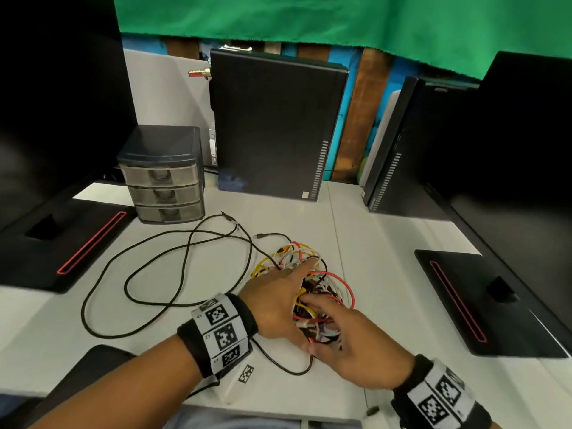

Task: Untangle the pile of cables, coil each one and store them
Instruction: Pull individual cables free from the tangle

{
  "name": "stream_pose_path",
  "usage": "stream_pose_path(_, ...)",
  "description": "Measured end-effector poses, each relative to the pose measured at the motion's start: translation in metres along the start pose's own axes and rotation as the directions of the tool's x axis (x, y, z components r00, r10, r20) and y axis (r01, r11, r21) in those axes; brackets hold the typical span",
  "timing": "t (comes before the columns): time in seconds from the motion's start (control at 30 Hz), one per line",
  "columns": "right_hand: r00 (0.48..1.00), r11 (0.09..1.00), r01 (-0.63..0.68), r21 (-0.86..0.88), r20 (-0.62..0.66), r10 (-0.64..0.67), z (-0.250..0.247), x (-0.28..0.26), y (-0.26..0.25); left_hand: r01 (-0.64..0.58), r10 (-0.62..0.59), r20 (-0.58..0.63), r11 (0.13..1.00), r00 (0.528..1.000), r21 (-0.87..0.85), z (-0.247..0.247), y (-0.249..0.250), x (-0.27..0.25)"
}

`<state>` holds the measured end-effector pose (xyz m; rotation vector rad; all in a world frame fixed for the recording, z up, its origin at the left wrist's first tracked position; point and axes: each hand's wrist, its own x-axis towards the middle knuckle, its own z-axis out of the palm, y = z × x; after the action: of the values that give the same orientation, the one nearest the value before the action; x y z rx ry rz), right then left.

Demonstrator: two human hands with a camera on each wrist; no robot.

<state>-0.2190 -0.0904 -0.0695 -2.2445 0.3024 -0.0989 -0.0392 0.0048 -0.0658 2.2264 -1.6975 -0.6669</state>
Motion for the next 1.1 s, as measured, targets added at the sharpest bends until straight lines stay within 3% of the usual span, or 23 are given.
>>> stream_pose_path(0.07,0.979,1.000,0.002,0.026,-0.202,0.003,-0.007,-0.001,0.000,0.040,-0.039,-0.035,0.999,0.999,0.024,-0.001,-0.003,0.001)
stream_pose_path(0.13,0.918,0.999,-0.033,0.041,-0.394,0.047,-0.021,0.001,0.004,0.072,-0.070,-0.078,0.997,0.994,0.023,-0.004,-0.003,0.002)
stream_pose_path(0.23,0.821,0.983,-0.105,0.149,-0.544,0.171,-0.043,0.005,0.016,0.075,-0.077,-0.076,0.996,0.994,-0.041,-0.008,0.000,0.002)
stream_pose_path(0.27,0.811,0.973,-0.154,0.171,-0.541,0.223,-0.047,0.006,0.020,0.085,-0.091,-0.060,0.992,0.994,-0.091,-0.009,0.000,0.003)
stream_pose_path(0.33,0.850,0.935,-0.276,0.225,-0.397,0.346,-0.048,0.009,0.029,0.122,-0.139,-0.062,0.966,0.988,-0.229,-0.008,0.003,0.004)
stream_pose_path(0.4,0.887,0.884,-0.333,0.327,-0.209,0.412,-0.040,0.009,0.031,0.138,-0.181,-0.135,0.951,0.974,-0.278,-0.003,0.007,0.005)
stream_pose_path(0.43,0.898,0.877,-0.320,0.359,-0.178,0.401,-0.036,0.009,0.031,0.129,-0.181,-0.186,0.957,0.966,-0.259,0.000,0.008,0.007)
stream_pose_path(0.63,0.939,0.925,-0.148,0.349,-0.245,0.243,-0.033,0.007,0.016,0.133,-0.189,-0.271,0.968,0.944,-0.213,0.002,-0.001,0.013)
stream_pose_path(0.9,0.930,0.933,-0.213,0.291,-0.232,0.285,-0.027,0.007,0.022,0.098,-0.253,-0.224,0.840,0.941,-0.534,-0.006,-0.016,0.012)
stream_pose_path(1.0,0.932,0.903,-0.206,0.377,-0.206,0.299,-0.026,0.008,0.020,0.103,-0.268,-0.202,0.804,0.942,-0.586,-0.009,-0.016,0.014)
stream_pose_path(1.1,0.936,0.818,-0.177,0.548,-0.162,0.311,-0.028,0.008,0.012,0.108,-0.277,-0.179,0.771,0.944,-0.627,-0.011,-0.017,0.015)
